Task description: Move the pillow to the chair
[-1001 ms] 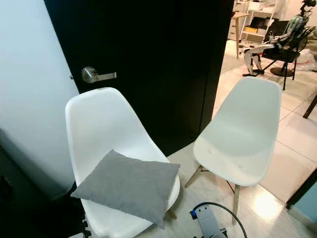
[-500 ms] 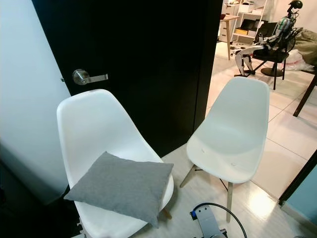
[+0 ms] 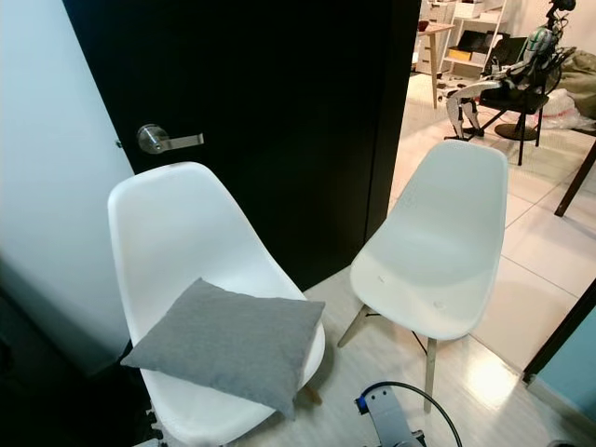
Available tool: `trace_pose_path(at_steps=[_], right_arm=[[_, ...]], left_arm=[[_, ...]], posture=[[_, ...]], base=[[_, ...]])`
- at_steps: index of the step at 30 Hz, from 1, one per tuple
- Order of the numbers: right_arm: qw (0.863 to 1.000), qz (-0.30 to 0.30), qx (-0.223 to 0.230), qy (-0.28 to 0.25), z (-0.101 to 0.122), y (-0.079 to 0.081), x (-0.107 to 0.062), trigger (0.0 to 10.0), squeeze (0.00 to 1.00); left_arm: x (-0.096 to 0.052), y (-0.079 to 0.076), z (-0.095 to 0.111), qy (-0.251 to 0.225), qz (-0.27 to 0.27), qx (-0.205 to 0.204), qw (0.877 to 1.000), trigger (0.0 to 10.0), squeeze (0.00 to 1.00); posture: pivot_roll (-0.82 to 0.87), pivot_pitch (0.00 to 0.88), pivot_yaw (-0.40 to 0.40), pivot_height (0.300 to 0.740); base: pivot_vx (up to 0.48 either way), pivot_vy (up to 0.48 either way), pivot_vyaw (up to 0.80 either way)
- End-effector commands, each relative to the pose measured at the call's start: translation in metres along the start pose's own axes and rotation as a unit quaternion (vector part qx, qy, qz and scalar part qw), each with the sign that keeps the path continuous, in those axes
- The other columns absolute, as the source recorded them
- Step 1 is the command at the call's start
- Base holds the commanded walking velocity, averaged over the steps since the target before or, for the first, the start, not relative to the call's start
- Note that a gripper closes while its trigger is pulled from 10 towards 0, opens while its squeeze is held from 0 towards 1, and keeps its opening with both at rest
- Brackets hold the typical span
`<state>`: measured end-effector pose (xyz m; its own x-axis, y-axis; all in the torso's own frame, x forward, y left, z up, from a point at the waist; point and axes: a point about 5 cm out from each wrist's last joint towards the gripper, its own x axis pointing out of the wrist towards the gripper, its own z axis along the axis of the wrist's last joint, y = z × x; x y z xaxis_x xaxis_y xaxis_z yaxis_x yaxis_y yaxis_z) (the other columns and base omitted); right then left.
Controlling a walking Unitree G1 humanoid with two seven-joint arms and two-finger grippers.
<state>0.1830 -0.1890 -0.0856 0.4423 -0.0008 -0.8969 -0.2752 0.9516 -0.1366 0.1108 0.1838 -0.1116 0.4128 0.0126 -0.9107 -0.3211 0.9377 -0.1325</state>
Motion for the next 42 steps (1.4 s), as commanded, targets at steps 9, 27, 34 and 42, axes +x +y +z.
trace_pose_path(at_steps=[9, 27, 34, 42], right_arm=[[1.0, 0.005, -0.002, 0.002, -0.0025, 0.005, 0.0004, 10.0, 0.0], [1.0, 0.014, -0.01, 0.004, -0.0063, 0.0071, 0.0002, 10.0, 0.0], [0.999, 0.029, -0.017, 0.009, -0.0074, 0.0088, 0.0001, 10.0, 0.0], [0.999, 0.031, -0.015, 0.012, -0.0082, 0.0081, 0.0, 10.0, 0.0]], left_arm=[[-0.0011, 0.0023, -0.0079, 0.017, 0.002, 0.003, 1.0, 10.0, 0.0], [-0.0013, 0.001, -0.0102, 0.018, 0.001, -0.005, 1.0, 10.0, 0.0], [-0.0014, 0.0027, -0.0095, 0.016, 0.006, -0.006, 1.0, 10.0, 0.0], [-0.0009, 0.0023, -0.0058, 0.012, 0.004, 0.003, 1.0, 10.0, 0.0]], posture=[[-0.03, 0.009, -0.037, 0.74], [-0.03, 0.022, -0.042, 0.74], [-0.03, 0.019, -0.044, 0.74], [-0.03, 0.017, -0.041, 0.74]], base=[[-0.48, 0.0, 0.0], [-0.455, 0.0, 0.0], [0.0, 0.0, -0.62], [0.0, 0.0, -0.73]])
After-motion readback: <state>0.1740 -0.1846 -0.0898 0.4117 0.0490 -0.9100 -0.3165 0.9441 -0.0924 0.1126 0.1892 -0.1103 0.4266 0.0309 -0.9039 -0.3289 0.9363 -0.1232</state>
